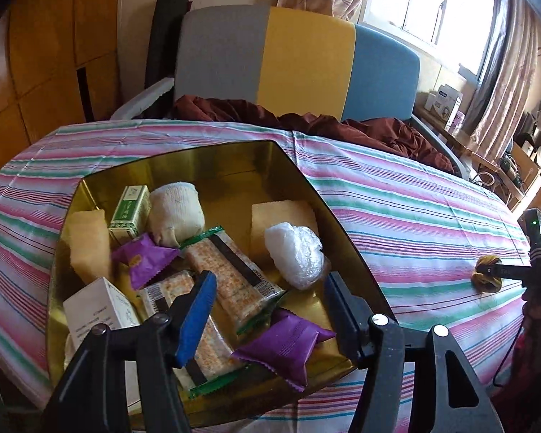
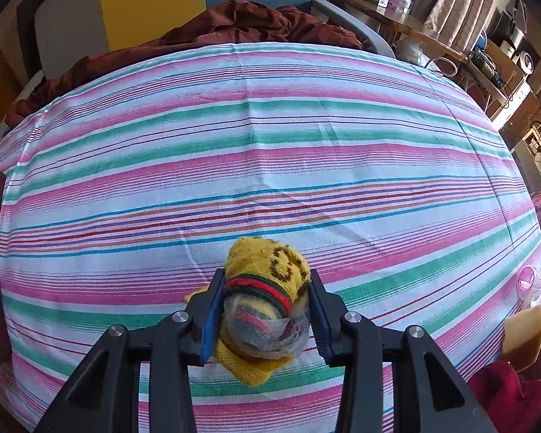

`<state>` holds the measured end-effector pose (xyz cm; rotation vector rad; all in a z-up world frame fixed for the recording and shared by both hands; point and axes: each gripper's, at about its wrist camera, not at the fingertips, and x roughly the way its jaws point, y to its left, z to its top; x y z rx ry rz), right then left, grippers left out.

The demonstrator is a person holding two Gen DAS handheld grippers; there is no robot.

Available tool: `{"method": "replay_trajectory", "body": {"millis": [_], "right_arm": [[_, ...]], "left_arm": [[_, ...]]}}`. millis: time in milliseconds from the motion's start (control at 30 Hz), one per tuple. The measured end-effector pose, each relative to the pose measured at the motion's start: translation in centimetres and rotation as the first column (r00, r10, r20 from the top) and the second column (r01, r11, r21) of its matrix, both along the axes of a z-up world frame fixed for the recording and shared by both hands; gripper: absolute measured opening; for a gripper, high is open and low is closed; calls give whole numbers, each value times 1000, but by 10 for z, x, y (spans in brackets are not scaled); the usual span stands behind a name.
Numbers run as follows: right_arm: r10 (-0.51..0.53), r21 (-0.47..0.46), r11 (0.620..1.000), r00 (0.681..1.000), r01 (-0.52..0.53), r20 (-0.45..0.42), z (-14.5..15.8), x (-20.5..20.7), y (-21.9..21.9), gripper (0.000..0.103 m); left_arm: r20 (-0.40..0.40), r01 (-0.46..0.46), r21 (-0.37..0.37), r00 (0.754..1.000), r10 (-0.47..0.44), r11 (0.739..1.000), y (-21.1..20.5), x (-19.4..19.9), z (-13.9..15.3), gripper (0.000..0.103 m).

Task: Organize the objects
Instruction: 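Carry the plastic bundle into the gold tray and open the left tool, then carry the yellow knit bundle into the gold tray and open the right tool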

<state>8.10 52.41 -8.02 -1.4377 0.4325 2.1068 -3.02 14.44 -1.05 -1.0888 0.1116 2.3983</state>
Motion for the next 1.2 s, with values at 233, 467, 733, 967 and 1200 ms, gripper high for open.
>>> {"method": "replay_trajectory", "body": {"millis": [233,467,733,967,1200], "right_arm": [[116,-56,991,993,-118,-37,2,-10,-25,42],[258,-84,957,948,-277,-186,41,-35,-89,41],[518,-52,820,778,-570,-356,98,-96,-204,41],[658,-71,696,674,-715,-336,84,-141,-294,41],[727,-95,642,644,-760,-240,45,-176,-341,45]], "left_arm": [[-68,-30,-7,997,30,1000,-20,15,15,65],[-99,-77,-4,992,77,997,-42,18,25,77],[-95,-164,34,981,166,986,-82,15,30,88],[-92,-259,62,960,264,964,-125,10,32,94],[-59,-338,63,938,341,939,-154,4,22,103]]}}
